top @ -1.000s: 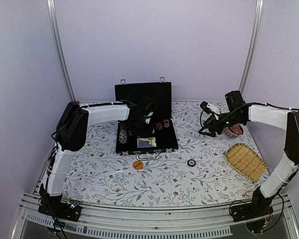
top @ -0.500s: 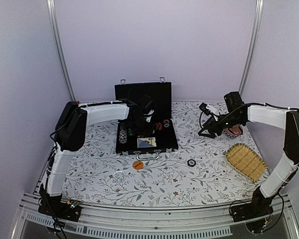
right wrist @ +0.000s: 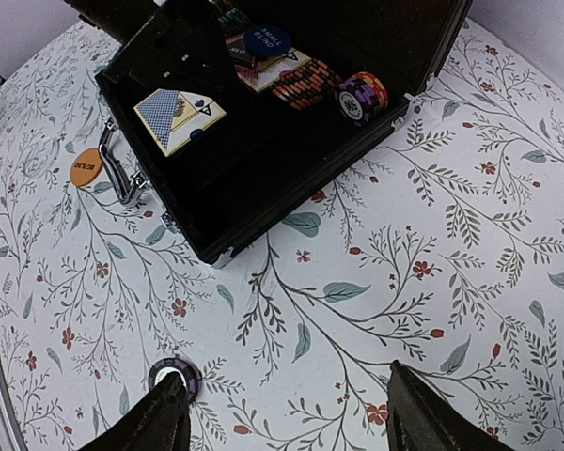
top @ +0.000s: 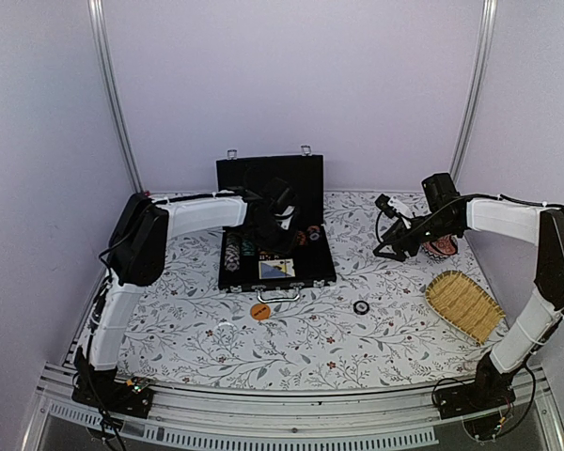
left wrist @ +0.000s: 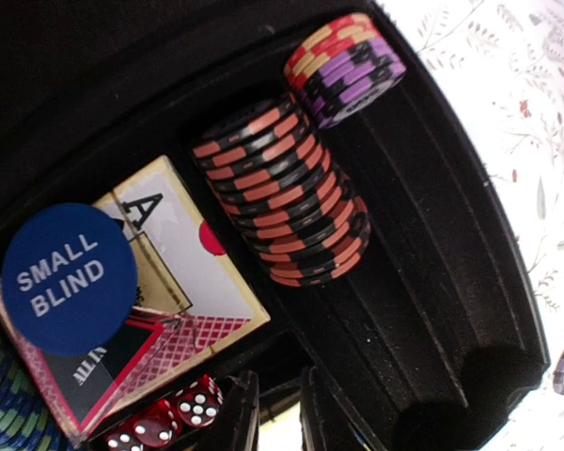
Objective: Pack up texas hold em set
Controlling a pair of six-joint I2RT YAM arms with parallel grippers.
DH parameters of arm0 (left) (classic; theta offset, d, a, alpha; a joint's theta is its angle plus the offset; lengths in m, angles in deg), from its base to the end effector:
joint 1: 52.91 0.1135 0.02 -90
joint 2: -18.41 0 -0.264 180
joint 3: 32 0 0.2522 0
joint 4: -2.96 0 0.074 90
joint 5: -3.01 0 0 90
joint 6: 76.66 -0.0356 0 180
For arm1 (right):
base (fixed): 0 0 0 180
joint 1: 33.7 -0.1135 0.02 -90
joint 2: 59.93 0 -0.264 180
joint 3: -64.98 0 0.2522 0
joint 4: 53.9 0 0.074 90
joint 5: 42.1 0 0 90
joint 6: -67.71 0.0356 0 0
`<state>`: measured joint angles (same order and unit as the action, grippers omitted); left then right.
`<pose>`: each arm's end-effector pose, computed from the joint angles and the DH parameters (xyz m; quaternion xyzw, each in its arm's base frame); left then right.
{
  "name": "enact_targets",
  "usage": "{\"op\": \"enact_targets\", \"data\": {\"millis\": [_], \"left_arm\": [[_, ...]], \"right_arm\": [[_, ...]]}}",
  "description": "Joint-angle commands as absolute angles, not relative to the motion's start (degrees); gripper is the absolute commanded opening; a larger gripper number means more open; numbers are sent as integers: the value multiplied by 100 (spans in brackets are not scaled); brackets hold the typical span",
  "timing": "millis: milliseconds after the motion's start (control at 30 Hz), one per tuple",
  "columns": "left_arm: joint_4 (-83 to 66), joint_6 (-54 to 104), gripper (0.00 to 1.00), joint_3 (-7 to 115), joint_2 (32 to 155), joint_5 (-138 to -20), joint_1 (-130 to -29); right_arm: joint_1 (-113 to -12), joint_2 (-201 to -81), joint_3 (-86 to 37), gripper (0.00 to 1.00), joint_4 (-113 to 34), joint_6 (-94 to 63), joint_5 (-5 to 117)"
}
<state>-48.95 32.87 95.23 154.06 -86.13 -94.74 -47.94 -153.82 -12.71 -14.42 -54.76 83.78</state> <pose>0.3815 -0.3422 0.1659 0.1888 0.9480 -0.1369 0.2165 0.3226 0.1034 0.2216 -0.4438 0.7985 0.2461 0.3238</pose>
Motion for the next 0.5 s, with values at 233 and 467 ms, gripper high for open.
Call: {"op": "enact_targets", "data": {"millis": [233,467], "left_arm": [[-5247,3293,16,9447,15475,-8927,-9415],[-5307,3264,17,9120,15169,-9084,-9282]], "right_arm": [[-4822,-15466,-1347,72,-1377,-5569,8364],[-4861,-15530,-1382,72,-1342,-5582,8343]]}}
